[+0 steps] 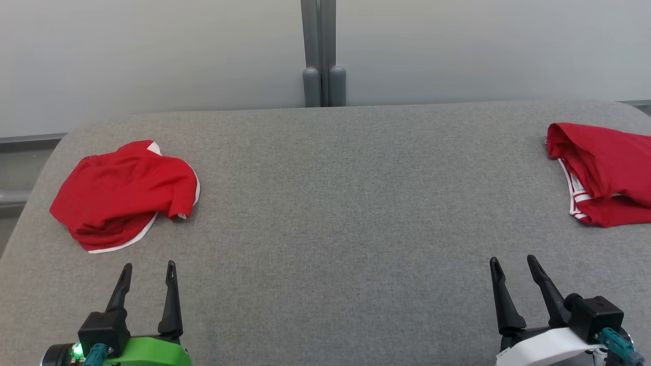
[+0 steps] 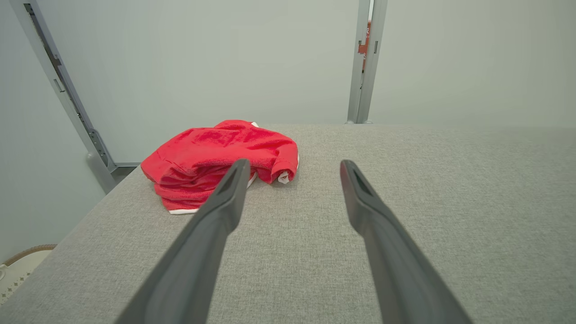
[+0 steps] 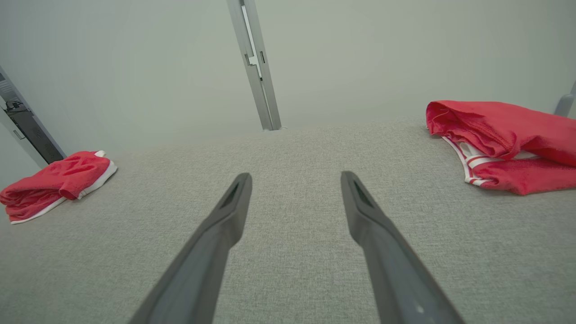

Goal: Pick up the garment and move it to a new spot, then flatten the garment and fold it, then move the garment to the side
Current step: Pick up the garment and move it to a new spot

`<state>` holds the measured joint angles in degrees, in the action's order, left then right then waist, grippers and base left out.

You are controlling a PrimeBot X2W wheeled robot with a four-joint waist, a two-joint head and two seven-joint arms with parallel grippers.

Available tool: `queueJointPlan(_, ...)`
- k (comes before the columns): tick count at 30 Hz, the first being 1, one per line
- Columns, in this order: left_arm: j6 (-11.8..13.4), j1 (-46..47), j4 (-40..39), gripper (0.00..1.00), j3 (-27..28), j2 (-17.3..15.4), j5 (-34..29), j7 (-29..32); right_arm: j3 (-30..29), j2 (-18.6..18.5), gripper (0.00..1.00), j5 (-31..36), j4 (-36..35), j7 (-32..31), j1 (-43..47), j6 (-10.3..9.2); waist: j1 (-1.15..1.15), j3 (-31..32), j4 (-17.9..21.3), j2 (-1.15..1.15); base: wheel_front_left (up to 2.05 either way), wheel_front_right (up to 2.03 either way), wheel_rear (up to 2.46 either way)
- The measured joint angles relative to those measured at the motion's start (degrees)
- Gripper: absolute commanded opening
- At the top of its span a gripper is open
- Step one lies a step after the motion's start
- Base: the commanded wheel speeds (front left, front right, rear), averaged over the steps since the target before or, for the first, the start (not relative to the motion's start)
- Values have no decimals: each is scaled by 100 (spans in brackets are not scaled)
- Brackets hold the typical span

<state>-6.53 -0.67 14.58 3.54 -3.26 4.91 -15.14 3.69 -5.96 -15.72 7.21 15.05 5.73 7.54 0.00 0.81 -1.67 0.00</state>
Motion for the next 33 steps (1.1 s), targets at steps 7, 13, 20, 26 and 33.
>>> queueJointPlan(7, 0, 3, -4, 100, 71, -16, -2, 1, 16, 31, 100, 32, 8, 0, -6, 0, 0, -14, -158, 0, 0, 0, 0)
queueJointPlan(13, 0, 5, 11, 100, 97, -32, -25, 0, 20, 43, 100, 51, 20, 0, -4, 0, 0, -16, -451, 0, 0, 0, 0)
queueJointPlan(20, 7, 13, 2, 100, 168, -94, -25, 0, 12, 16, 100, 73, 18, 0, 11, 0, 0, -39, -925, 0, 0, 0, 0)
queueJointPlan(26, 33, 16, -14, 100, 214, -123, -25, 0, 37, -8, 100, 73, 29, 0, 8, 0, 0, -78, -1375, 0, 0, 0, 0)
queueJointPlan(33, 56, 1, -42, 100, 269, -123, -15, 0, 114, -27, 100, 70, 64, 0, -7, 0, 0, -114, -1886, 0, 0, 0, 0)
